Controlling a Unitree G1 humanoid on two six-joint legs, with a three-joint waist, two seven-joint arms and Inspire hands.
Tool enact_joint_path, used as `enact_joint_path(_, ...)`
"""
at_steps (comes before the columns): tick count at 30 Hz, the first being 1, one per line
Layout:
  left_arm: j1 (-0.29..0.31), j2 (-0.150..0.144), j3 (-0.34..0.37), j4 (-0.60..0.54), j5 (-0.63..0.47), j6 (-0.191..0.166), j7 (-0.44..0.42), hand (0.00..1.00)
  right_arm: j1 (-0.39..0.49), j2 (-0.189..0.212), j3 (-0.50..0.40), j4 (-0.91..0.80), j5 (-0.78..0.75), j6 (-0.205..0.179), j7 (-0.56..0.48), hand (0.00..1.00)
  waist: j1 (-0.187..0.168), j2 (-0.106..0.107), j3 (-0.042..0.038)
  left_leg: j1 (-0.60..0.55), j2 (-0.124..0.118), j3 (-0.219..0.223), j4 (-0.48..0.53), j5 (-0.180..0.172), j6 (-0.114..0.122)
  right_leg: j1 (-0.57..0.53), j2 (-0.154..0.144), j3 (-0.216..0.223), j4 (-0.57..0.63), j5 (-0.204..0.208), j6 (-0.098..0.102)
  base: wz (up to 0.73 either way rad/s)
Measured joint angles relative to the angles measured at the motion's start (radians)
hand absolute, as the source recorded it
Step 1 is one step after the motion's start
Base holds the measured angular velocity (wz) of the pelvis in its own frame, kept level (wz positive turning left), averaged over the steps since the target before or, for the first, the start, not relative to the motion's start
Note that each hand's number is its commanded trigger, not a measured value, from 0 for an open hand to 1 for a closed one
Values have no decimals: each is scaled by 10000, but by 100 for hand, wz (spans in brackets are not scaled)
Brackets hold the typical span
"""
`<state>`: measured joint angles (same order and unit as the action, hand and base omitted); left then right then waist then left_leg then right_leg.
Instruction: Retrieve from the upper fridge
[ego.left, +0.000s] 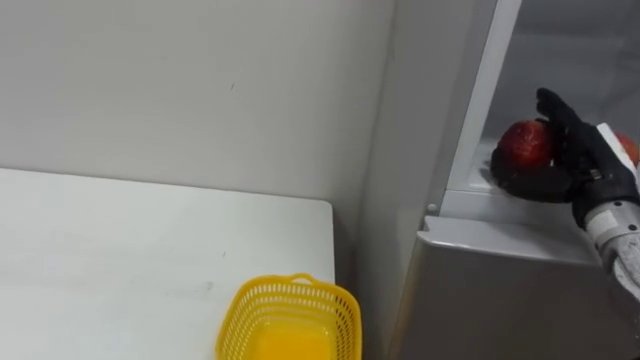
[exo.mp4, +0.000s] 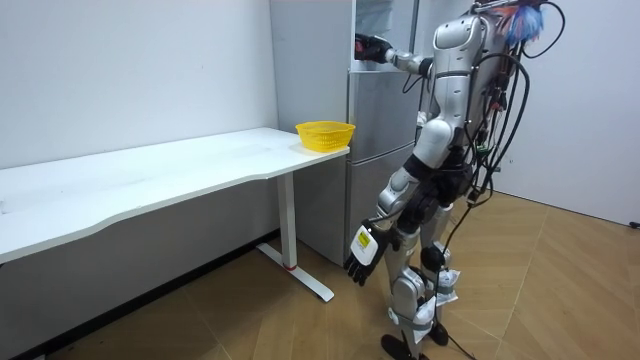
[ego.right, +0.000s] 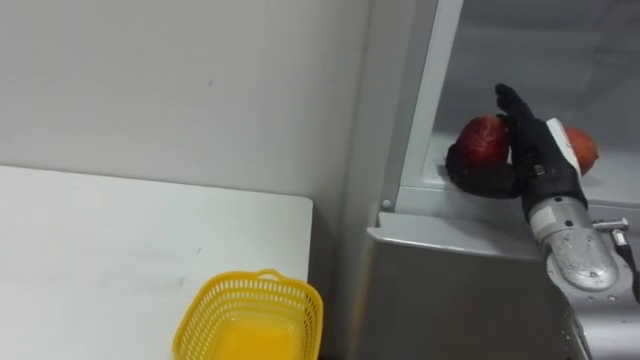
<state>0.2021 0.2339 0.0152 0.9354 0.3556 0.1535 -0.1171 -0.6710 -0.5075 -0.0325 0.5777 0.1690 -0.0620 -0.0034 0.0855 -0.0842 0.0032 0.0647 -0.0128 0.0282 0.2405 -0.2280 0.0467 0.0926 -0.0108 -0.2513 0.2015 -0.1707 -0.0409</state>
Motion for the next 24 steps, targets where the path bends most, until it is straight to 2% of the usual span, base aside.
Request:
enact_joint_path(6, -44, 5, -21, 0, 0, 1, -20, 0, -165, -165, 131, 443, 48, -14, 462, 0, 20, -33, -4, 89, -4, 5, -9, 2, 1, 85, -2, 18, -10, -4, 3, 0)
enact_joint_path(8, -40, 23, -16, 0, 6, 6, -12, 0, -184, -208, 120, 648, 151, -3, 774, 0, 51, -103, -9, 164, -6, 23, -29, 2, 0, 161, 2, 34, -101, -16, 2, 0)
enact_joint_path(9, -40, 23, -15, 0, 9, 6, -11, 0, -185, -241, 117, 679, 179, 3, 848, 26, 53, -122, -12, 164, -5, 23, -29, 1, 0, 177, 6, 33, -167, -17, 2, 0)
enact_joint_path(10, -38, 23, -17, 0, 11, 21, -11, 0, -186, -321, 125, 749, 206, 11, 1018, 68, 59, -155, -11, 172, -5, 20, -29, 1, 0, 194, 7, 28, -174, -17, 2, 0)
enact_joint_path(11, -37, 23, -17, -2, 9, 79, -9, 0, -195, -389, 126, 766, 221, 95, 1181, 90, 62, -183, -26, 175, -5, 20, -29, 1, 0, 203, 8, 26, -172, -16, 3, 0)
enact_joint_path(12, -37, 25, -17, -4, 9, 116, -3, 0, -216, -406, 126, 778, 222, 143, 1258, 100, 60, -192, -32, 176, -5, 20, -30, 0, 0, 208, 9, 26, -171, -16, 3, 0)
enact_joint_path(24, -81, 186, -28, -34, 2, 383, 54, 0, -779, -487, 18, 1119, 313, 654, 1512, 100, 50, -258, -21, 345, 9, 77, -188, 1, -6, 273, 40, 43, -274, -17, 6, 0)
